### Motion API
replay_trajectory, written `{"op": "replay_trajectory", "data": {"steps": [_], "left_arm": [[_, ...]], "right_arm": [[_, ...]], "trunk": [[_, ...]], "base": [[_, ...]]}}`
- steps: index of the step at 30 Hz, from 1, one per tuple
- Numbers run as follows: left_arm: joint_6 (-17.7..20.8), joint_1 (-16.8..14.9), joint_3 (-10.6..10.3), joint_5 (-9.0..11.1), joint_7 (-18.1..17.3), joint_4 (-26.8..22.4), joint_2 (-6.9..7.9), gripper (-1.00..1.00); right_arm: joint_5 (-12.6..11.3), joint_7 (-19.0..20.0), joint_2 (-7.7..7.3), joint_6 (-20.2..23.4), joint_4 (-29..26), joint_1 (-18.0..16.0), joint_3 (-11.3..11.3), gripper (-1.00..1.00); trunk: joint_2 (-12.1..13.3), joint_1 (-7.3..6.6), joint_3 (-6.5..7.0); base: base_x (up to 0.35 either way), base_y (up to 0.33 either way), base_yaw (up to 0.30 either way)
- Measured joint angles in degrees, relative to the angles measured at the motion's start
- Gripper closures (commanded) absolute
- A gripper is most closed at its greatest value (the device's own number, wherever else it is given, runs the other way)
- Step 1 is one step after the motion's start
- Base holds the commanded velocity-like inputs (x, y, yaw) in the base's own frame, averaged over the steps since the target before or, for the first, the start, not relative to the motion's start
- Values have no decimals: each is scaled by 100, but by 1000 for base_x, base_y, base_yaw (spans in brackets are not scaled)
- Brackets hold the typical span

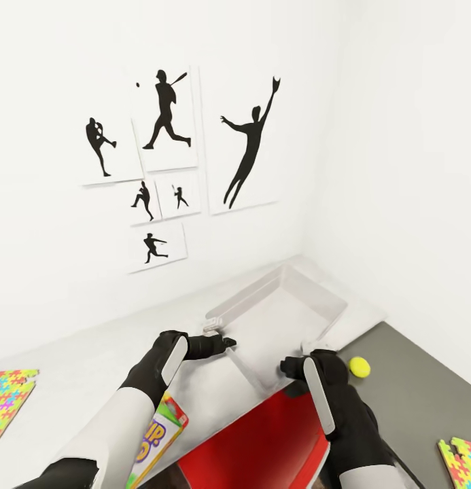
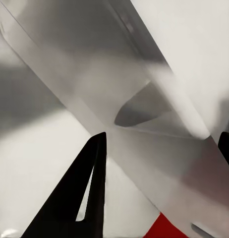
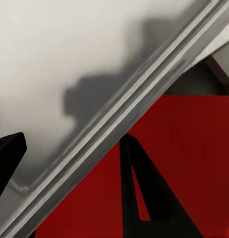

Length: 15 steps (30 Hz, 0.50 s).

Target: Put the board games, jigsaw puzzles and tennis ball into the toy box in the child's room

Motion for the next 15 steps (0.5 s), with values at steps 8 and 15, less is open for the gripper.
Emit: {"op": "replay_trajectory", "data": {"steps": [8,15], "left_arm": [[-1,0,4,-8,-7,1,0,100],[1,0,8,-17,-8,1,0,100]], "right_arm": [[-1,-2,1,0,-1,0,0,100],[-7,-3,1,-4,5,0,0,100]], "trunk": [[0,0,0],[0,0,0]], "base": [[-2,28,0],[0,1,0]]}}
